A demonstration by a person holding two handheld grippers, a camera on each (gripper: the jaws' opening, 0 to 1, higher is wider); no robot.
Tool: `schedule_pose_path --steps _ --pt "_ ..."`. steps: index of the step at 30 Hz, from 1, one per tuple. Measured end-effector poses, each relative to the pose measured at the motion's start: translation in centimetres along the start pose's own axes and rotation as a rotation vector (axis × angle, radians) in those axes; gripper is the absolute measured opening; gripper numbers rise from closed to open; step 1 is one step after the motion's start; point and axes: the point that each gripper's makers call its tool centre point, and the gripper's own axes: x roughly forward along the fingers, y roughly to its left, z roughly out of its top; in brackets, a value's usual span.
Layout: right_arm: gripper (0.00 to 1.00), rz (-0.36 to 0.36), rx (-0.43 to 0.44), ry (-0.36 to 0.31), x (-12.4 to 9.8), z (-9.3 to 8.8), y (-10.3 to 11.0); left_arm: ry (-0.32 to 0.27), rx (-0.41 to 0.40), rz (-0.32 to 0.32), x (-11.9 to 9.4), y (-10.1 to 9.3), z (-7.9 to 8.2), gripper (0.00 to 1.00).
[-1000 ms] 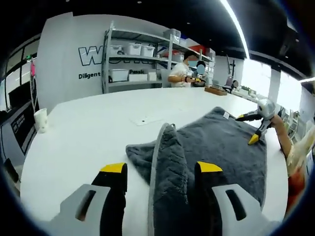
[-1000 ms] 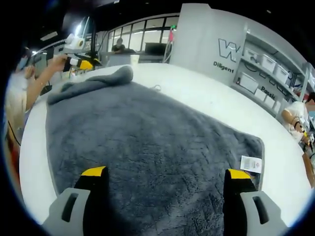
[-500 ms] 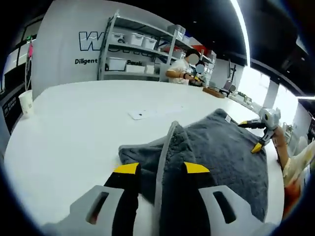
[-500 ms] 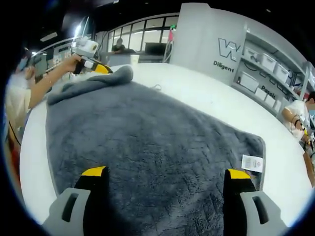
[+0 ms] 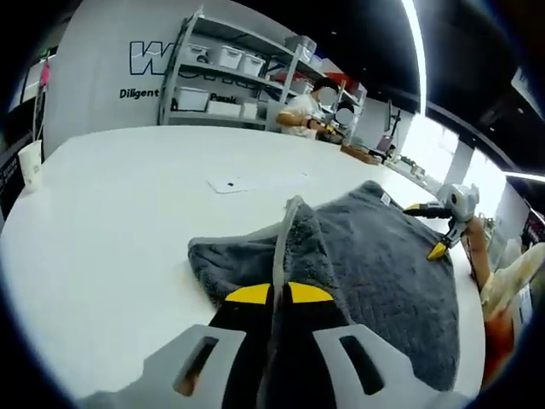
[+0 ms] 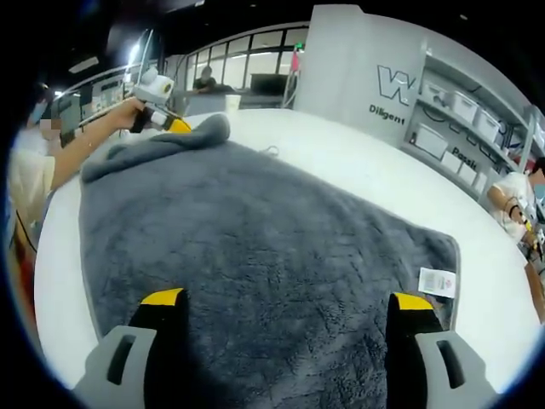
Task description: Open the folded towel by lifting each exposed corner and separating the folded layers until the towel lies flat within the target outline without major curled edges
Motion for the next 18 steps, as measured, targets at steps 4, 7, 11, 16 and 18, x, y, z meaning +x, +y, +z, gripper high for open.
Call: schedule_pose_path --steps 4,7,11,16,18 --pt "0.97 -0.001 -0.002 0.000 0.0 0.0 0.0 -0.009 -0.001 -0.003 -0.2 -0.1 0.3 0.03" --pt "0.97 -0.001 -0.001 0.000 0.0 0.0 0.0 -0.006 0.008 0.013 -0.5 0.2 0.4 0.03" --pt "0.97 -0.001 0.001 0.000 -0.1 0.0 0.0 0.011 0.034 0.059 -1.1 1.1 0.3 0.03" --pt "0.97 -0.001 0.001 0.001 0.0 -0.1 0.0 0.014 0.043 0.104 -2.2 1.9 0.0 0.03" --pt "0.97 0.000 0.000 0.001 0.0 -0.1 0.0 0.015 0.047 0.123 -2.7 2.3 -0.1 0.03"
